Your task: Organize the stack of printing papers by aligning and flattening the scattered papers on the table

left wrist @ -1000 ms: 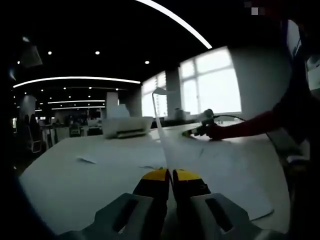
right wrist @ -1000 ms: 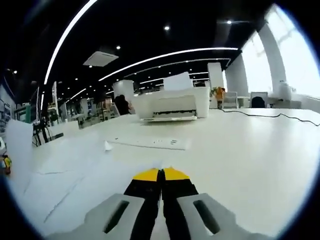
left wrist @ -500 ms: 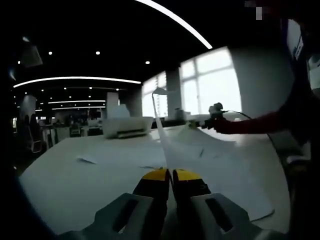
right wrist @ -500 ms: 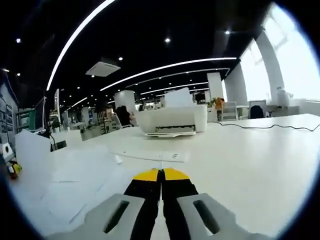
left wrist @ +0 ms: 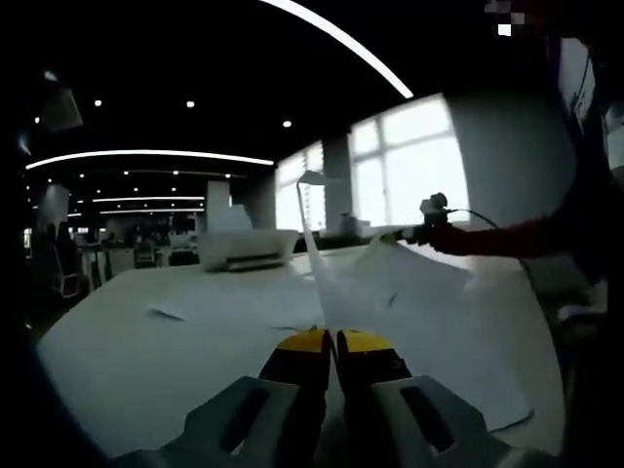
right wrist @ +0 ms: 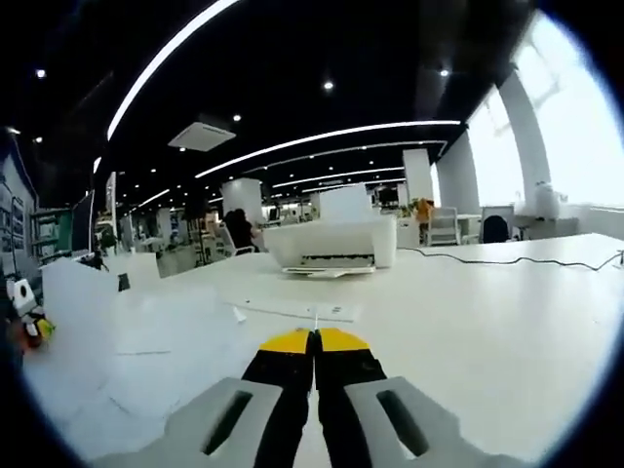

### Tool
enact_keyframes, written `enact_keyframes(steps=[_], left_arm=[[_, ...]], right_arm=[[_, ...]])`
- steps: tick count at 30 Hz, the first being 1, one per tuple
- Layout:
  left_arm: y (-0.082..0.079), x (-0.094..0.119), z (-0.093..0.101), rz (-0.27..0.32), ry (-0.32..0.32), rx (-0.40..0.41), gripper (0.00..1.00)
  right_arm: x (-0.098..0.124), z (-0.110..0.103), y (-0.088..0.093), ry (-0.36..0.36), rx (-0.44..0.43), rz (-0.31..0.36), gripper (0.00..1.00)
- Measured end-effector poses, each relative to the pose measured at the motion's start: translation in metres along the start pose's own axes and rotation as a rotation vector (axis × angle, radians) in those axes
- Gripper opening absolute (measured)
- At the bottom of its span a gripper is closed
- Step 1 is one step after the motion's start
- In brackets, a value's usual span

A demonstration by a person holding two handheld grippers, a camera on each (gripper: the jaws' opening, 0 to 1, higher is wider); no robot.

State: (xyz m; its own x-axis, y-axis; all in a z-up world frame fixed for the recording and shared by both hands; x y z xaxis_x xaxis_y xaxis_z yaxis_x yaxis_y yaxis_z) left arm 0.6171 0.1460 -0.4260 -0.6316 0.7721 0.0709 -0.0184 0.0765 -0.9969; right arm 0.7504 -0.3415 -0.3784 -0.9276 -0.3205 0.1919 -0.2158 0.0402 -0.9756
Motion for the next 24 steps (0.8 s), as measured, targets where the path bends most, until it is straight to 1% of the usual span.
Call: enact_keyframes(steps=[8,10,15,19,21,24], left_arm=[[0.0,0.0,-0.001,0.004,0.001,0.001,0.08],[0.0,0.001,-0.001,0.004,0.003,0.002,0.08],[0.0,0.001,-0.002,0.005,0.001,0.003,0.08],[0.0,0.001,-0.003,0.007,-0.001,0.013,0.08],[0.0,0.001,-0.003,0.005,0.0,0.011,0.08],[0.0,0.0,-0.002,0.001,0.001,0.012,0.08]], right_arm=[[0.013,-0.008,0.005,0.006,-0.007,-0.012,0.0],[0.017,-0.007,0.004,0.009,-0.008,-0.013,0.0],[0.031,-0.008,-0.002,0.016,-0.009,-0.012,0.0],[0.049,-0.012,-0.012,0.019,-0.01,0.006,0.0],[0.053,-0.013,-0.015,0.018,-0.011,0.01,0.0],[0.067,-0.019,-0.027,0.01,-0.009,0.031,0.0]])
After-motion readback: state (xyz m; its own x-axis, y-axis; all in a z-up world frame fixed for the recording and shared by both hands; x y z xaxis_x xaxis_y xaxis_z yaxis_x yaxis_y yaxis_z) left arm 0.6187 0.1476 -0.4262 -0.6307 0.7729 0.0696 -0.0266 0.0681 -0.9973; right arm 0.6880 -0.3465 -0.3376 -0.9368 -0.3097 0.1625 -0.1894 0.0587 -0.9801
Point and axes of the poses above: the point that each gripper's makers call its tool centre point, and the gripper's own axes: x roughly backward along the fingers, z roughly to its right, y roughly out of its underside, the point moved 7 cm from there along x, roughly backward along the fingers, and after that the axes turned 5 degrees about -z, right-handed, at the moved point
